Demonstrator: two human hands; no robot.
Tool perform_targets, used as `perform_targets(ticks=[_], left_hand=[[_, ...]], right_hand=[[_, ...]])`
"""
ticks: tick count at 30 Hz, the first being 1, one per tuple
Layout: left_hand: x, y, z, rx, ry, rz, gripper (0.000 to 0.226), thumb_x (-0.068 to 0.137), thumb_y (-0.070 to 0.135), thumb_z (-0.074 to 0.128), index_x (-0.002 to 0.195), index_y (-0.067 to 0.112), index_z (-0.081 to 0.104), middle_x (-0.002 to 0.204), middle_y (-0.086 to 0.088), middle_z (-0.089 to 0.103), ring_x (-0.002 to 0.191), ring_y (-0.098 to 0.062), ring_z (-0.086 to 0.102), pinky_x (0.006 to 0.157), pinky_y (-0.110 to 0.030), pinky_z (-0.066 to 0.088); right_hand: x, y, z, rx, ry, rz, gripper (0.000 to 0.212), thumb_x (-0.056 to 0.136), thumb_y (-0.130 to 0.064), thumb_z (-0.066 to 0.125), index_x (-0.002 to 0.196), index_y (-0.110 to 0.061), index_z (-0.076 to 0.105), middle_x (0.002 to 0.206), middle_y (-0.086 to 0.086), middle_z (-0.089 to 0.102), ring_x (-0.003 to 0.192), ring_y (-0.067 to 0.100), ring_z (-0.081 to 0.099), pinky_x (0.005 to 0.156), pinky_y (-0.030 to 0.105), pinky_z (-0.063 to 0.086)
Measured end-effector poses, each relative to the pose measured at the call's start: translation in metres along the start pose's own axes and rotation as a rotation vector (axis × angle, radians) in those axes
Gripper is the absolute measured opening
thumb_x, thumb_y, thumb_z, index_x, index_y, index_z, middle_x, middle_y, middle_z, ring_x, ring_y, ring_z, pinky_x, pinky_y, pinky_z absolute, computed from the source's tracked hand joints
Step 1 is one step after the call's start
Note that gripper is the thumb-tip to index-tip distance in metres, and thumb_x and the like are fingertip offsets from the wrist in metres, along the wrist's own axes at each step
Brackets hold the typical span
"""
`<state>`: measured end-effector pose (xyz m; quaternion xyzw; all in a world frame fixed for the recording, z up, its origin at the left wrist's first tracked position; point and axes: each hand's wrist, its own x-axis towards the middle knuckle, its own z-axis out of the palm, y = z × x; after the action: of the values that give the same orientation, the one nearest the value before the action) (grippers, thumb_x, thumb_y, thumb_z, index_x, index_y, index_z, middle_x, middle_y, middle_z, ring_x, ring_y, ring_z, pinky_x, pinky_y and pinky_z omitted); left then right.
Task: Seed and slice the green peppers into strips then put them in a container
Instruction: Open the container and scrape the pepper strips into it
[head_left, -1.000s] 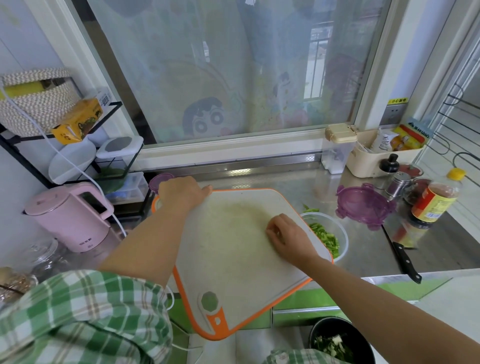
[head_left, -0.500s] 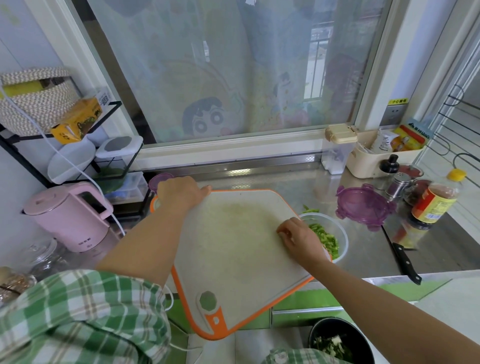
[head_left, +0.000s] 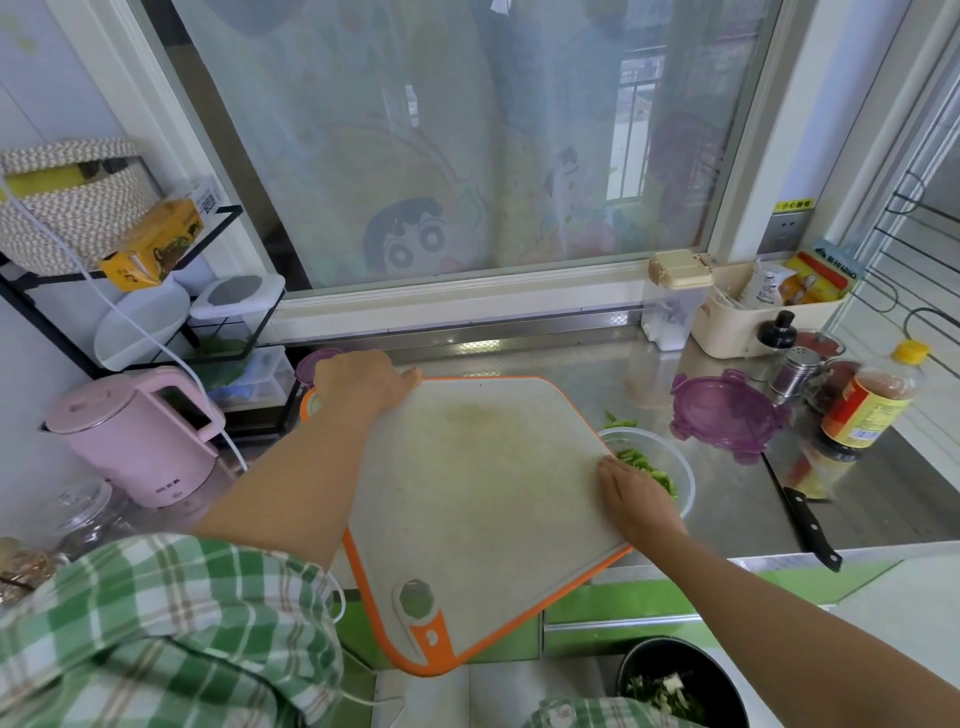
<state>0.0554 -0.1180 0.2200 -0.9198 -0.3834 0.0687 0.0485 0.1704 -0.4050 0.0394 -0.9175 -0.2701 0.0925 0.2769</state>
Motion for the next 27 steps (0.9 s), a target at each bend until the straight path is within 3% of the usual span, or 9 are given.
perform_targets(ticks=[2, 5, 8, 10, 13, 16, 19, 22, 27], left_hand=[[0.000, 0.000, 0.000, -0.014, 0.000, -0.003, 0.065, 0.095, 0.065, 0.033, 0.128, 0.015, 0.058, 0.130, -0.007, 0.060, 0.121, -0.029, 0.054, 0.086, -0.035, 0.036], [0.000, -0.002, -0.002, -0.026, 0.003, -0.009, 0.065, 0.096, 0.064, 0.033, 0.130, 0.014, 0.057, 0.132, -0.007, 0.059, 0.122, -0.029, 0.054, 0.092, -0.036, 0.038], [0.000, -0.004, -0.002, -0.038, 0.024, -0.004, 0.064, 0.096, 0.063, 0.033, 0.129, 0.014, 0.058, 0.131, -0.007, 0.060, 0.121, -0.029, 0.054, 0.092, -0.035, 0.039], [0.000, -0.005, -0.001, -0.052, 0.034, -0.012, 0.064, 0.096, 0.063, 0.034, 0.128, 0.014, 0.058, 0.130, -0.007, 0.060, 0.121, -0.030, 0.055, 0.093, -0.036, 0.039], [0.002, -0.008, 0.000, -0.064, 0.031, -0.022, 0.065, 0.095, 0.064, 0.034, 0.129, 0.014, 0.058, 0.131, -0.008, 0.060, 0.121, -0.030, 0.054, 0.096, -0.037, 0.038], [0.002, -0.008, 0.000, -0.068, 0.033, -0.028, 0.066, 0.094, 0.065, 0.033, 0.129, 0.014, 0.058, 0.130, -0.008, 0.060, 0.121, -0.030, 0.054, 0.096, -0.038, 0.038], [0.003, -0.010, -0.001, -0.064, 0.031, -0.040, 0.069, 0.094, 0.067, 0.033, 0.130, 0.013, 0.057, 0.130, -0.008, 0.060, 0.121, -0.031, 0.054, 0.097, -0.040, 0.039], [0.002, -0.011, 0.001, -0.058, 0.045, -0.046, 0.069, 0.094, 0.066, 0.032, 0.128, 0.013, 0.058, 0.129, -0.009, 0.061, 0.121, -0.031, 0.054, 0.098, -0.041, 0.039], [0.002, -0.015, 0.005, -0.106, 0.076, -0.057, 0.065, 0.094, 0.065, 0.035, 0.124, 0.014, 0.061, 0.126, -0.008, 0.063, 0.120, -0.030, 0.055, 0.092, -0.037, 0.039]], right_hand=[[0.000, 0.006, -0.003, -0.005, -0.065, 0.048, 0.047, 0.104, -0.035, 0.031, 0.144, -0.014, 0.042, 0.155, 0.003, 0.032, 0.140, 0.022, 0.034, 0.111, 0.030, 0.025], [0.001, 0.008, -0.003, 0.036, -0.124, -0.084, 0.047, 0.103, -0.036, 0.032, 0.148, -0.020, 0.036, 0.156, -0.004, 0.026, 0.144, 0.015, 0.025, 0.114, 0.023, 0.013], [0.000, 0.020, -0.002, -0.010, -0.119, 0.076, 0.055, 0.103, -0.043, 0.025, 0.150, -0.017, 0.030, 0.159, 0.003, 0.020, 0.145, 0.021, 0.022, 0.117, 0.033, 0.015], [-0.001, 0.025, -0.003, -0.024, -0.101, 0.078, 0.055, 0.102, -0.044, 0.023, 0.152, -0.019, 0.025, 0.160, 0.005, 0.015, 0.146, 0.023, 0.019, 0.117, 0.038, 0.017], [-0.003, 0.024, -0.005, -0.101, -0.110, -0.019, 0.058, 0.099, -0.051, 0.016, 0.152, -0.028, 0.024, 0.160, 0.000, 0.013, 0.146, 0.019, 0.016, 0.116, 0.038, 0.017], [-0.003, 0.021, -0.008, -0.085, -0.053, 0.153, 0.055, 0.102, -0.047, 0.018, 0.149, -0.021, 0.032, 0.160, 0.009, 0.013, 0.146, 0.026, 0.015, 0.116, 0.040, 0.017], [-0.004, 0.020, -0.009, -0.084, -0.073, 0.075, 0.052, 0.103, -0.044, 0.023, 0.151, -0.026, 0.026, 0.160, 0.004, 0.013, 0.145, 0.025, 0.019, 0.116, 0.040, 0.018], [-0.002, 0.024, -0.012, -0.112, -0.034, 0.179, 0.054, 0.103, -0.043, 0.023, 0.150, -0.018, 0.030, 0.160, 0.009, 0.011, 0.145, 0.028, 0.017, 0.116, 0.041, 0.020], [-0.005, 0.021, -0.010, -0.091, -0.116, 0.000, 0.054, 0.102, -0.047, 0.020, 0.151, -0.025, 0.026, 0.161, -0.001, 0.011, 0.145, 0.022, 0.019, 0.115, 0.040, 0.019]])
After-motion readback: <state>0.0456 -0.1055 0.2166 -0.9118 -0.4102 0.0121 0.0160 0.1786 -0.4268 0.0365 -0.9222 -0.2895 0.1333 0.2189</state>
